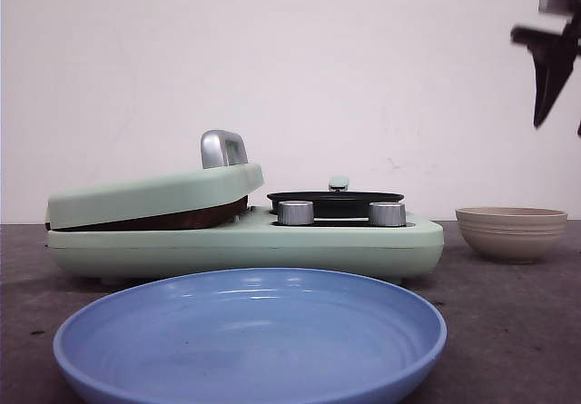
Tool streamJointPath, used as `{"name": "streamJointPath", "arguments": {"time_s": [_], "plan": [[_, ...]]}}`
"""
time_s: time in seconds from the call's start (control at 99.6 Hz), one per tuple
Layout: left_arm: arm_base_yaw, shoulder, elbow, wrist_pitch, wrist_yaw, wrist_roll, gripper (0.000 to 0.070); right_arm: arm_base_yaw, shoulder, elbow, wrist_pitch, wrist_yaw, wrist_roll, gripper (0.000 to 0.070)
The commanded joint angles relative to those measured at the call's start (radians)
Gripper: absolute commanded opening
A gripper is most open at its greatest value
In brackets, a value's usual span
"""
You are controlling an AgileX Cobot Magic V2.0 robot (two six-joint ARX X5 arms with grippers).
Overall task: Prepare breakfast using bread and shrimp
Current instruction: 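Lower the right gripper to the cream bowl rim and grasp it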
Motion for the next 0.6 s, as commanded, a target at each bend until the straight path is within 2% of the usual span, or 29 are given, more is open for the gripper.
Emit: {"name": "streamJointPath", "arguments": {"time_s": [0.0, 0.592], "plan": [[-0.004, 0.004, 0.005, 0.010, 0.001, 0.004, 0.0305, -0.009, 0.044, 0.023, 0.005, -0.002, -0.014, 0.0319], [-0.005, 0.004, 0.005, 0.006, 0.001, 0.000, 0.0309, -0.027, 0.217, 0.023, 0.092, -0.025, -0.011, 0.0319]]}}
